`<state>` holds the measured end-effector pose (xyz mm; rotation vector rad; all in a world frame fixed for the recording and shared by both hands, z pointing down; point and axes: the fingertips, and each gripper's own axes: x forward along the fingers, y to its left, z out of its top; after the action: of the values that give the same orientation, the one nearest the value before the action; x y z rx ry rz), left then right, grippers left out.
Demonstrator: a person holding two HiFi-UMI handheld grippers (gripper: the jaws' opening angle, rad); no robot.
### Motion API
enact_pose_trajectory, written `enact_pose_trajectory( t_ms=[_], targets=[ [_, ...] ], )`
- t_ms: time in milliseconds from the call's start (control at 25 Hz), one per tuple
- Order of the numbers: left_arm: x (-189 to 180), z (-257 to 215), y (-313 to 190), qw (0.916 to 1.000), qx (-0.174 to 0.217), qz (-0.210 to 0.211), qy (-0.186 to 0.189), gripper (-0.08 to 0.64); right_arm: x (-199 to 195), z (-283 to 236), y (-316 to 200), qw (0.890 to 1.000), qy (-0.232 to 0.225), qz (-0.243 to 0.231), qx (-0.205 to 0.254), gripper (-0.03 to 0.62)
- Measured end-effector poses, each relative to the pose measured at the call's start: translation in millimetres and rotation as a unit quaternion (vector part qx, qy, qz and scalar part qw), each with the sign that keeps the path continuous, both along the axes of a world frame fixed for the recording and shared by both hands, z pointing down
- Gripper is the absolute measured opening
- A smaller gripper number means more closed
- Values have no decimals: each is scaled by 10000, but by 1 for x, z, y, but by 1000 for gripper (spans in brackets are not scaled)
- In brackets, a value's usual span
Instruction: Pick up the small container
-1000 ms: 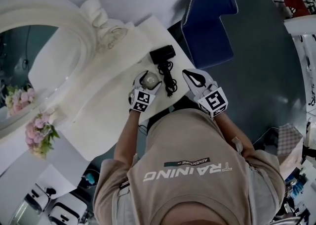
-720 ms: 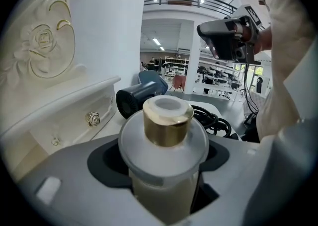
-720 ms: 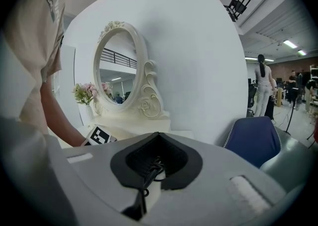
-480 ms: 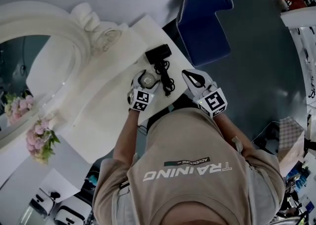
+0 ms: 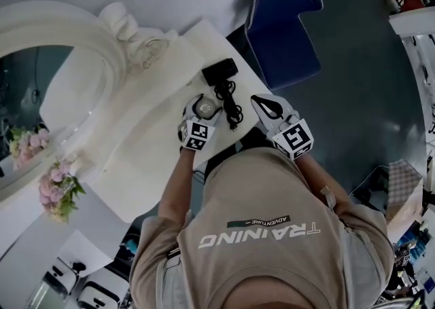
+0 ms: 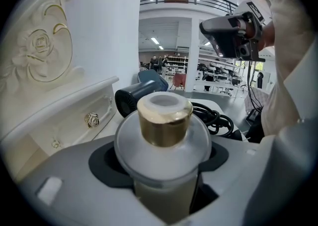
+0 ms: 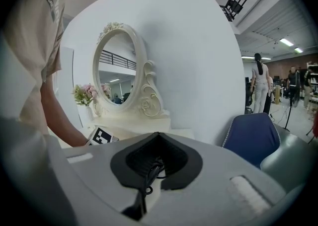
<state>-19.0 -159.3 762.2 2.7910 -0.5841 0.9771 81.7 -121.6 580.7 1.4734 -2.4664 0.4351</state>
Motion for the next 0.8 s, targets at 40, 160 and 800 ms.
enact_pose_trajectory(
  t_ms=[40,160,800],
  targets=[
    [-1,0,1,10000,5,-2,-1,356,-1,0,1,10000,-2,-18,11,3],
    [-3,-4,4,10000,39,15,-10,356,-1,-1,4,10000,-4,-31,19,3],
    [-61,-82,26,9910,169,-1264,417,356,-48,-16,-7,9959,-164,-849,270,3]
  ],
)
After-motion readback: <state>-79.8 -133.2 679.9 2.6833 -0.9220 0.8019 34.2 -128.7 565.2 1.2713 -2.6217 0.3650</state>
